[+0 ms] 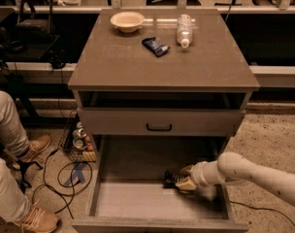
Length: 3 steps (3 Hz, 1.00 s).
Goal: Pick rxbar chocolate from middle drawer and place on counter
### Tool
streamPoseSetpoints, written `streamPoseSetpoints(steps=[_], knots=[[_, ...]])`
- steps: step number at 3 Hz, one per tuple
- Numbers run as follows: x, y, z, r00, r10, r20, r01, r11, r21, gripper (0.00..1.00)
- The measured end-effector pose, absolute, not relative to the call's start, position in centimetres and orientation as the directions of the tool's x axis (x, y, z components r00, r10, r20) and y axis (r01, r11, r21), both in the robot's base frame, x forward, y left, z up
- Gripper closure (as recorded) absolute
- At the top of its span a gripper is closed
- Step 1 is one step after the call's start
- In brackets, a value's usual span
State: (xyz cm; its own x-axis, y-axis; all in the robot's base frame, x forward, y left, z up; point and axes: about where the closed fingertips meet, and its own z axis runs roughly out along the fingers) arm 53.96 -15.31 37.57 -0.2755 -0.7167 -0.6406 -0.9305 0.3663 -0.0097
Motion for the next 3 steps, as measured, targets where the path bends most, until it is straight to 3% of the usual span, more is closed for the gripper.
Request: streamPoseSetpoints(steps=[1,3], knots=[[54.1,-16.0,40.7,-0.225,-0.701,-0.677,-0.937,0.346,-0.047,1.00],[53.2,-20.1,51.7,-0.045,-0.622,-0.782,-0.943,0.284,-0.172,1.00]])
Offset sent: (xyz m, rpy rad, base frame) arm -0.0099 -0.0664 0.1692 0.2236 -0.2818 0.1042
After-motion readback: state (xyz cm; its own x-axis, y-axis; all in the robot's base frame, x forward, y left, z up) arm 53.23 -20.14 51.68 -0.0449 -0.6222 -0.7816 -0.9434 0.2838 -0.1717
